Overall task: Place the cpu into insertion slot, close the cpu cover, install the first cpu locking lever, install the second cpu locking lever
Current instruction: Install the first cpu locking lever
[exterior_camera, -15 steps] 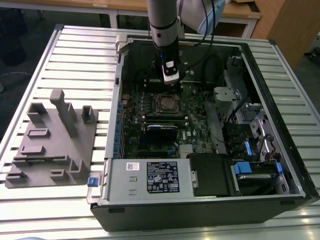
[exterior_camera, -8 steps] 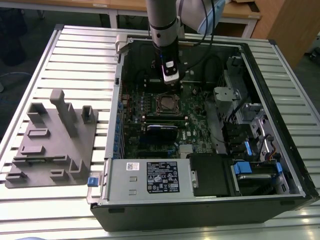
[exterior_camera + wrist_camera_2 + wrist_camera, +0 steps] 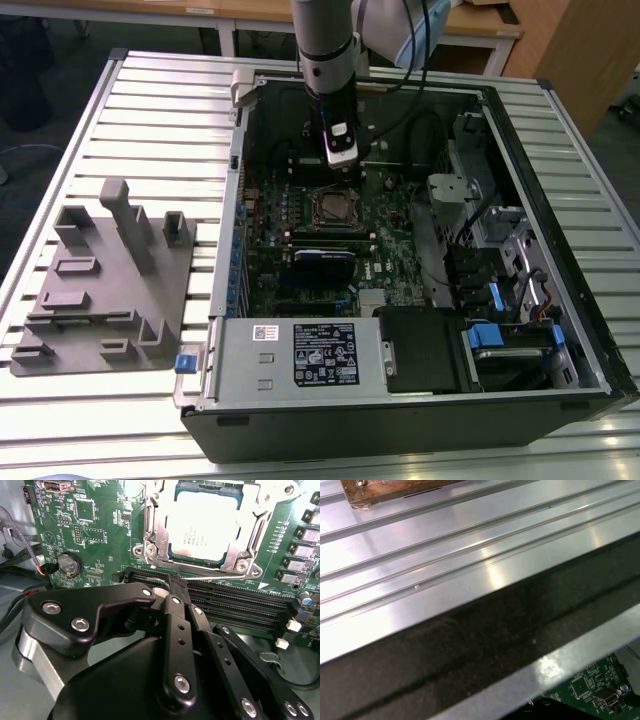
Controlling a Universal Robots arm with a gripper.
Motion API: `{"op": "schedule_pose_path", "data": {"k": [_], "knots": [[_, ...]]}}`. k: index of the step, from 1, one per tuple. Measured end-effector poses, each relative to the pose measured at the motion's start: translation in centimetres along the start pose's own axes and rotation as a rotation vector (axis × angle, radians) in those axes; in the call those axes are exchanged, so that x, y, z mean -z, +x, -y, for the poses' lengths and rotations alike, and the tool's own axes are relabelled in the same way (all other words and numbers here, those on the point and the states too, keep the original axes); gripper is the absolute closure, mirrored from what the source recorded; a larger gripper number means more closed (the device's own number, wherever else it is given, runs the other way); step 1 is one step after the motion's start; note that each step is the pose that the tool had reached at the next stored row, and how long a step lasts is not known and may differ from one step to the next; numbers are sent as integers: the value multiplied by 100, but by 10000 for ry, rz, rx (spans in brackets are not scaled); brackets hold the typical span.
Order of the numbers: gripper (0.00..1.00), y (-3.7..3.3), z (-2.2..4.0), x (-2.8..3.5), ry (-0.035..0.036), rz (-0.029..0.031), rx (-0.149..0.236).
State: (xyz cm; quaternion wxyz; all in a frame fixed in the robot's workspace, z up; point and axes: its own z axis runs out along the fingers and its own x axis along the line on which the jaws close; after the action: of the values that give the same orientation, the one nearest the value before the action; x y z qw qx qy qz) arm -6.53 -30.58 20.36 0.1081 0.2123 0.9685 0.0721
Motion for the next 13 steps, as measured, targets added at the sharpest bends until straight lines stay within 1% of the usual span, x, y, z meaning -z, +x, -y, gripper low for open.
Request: {"op": "schedule_pose_path", "data": {"k": [13], "knots": [[89, 4, 4, -19, -7, 0, 0]]}}
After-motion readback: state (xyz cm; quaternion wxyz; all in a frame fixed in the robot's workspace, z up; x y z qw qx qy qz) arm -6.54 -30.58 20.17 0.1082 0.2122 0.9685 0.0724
